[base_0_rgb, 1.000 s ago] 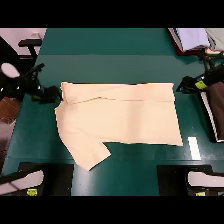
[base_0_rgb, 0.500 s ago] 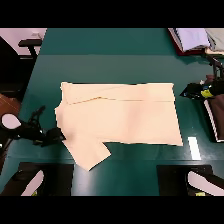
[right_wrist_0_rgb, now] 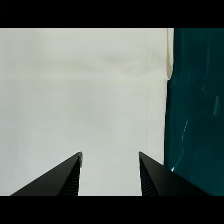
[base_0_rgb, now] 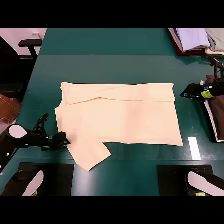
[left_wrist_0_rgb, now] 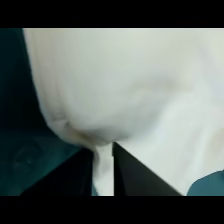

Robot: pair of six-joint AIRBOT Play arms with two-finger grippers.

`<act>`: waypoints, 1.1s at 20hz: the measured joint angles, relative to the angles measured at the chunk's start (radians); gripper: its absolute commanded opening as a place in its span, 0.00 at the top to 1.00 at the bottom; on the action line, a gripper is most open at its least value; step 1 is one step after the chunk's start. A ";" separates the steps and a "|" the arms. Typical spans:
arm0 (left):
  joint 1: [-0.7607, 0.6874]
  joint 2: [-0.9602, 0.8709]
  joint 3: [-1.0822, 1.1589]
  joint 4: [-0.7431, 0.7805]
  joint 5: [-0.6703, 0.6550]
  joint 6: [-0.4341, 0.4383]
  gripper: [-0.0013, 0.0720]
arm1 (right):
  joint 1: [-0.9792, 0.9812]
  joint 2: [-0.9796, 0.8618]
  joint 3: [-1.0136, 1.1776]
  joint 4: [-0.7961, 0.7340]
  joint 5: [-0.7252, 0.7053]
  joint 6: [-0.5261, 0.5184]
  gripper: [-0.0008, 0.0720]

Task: Fold the shirts.

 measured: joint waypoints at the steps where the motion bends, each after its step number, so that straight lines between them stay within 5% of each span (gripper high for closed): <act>1: 0.000 0.001 -0.003 -0.017 0.000 0.012 0.95 | 0.000 0.000 0.000 0.000 0.000 0.000 0.43; 8: 0.000 0.013 0.051 -0.093 -0.042 0.074 0.95 | -0.031 0.016 -0.059 -0.117 0.127 0.000 0.42; 10: 0.000 0.024 0.085 -0.093 -0.062 0.079 0.95 | -0.088 0.036 -0.141 -0.144 0.152 0.000 0.18; 11: 0.000 0.029 0.100 -0.093 -0.069 0.082 0.95 | -0.130 0.047 -0.193 -0.155 0.164 0.000 0.18; 15: 0.000 0.036 0.132 -0.092 -0.080 0.085 0.95 | -0.286 0.054 -0.392 -0.152 0.198 0.000 0.39; 19: 0.000 0.039 0.141 -0.092 -0.084 0.087 0.95 | -0.332 0.022 -0.523 -0.045 0.169 -0.018 0.41; 22: 0.000 0.039 0.143 -0.092 -0.084 0.086 0.95 | -0.282 -0.002 -0.561 0.008 0.150 -0.026 0.65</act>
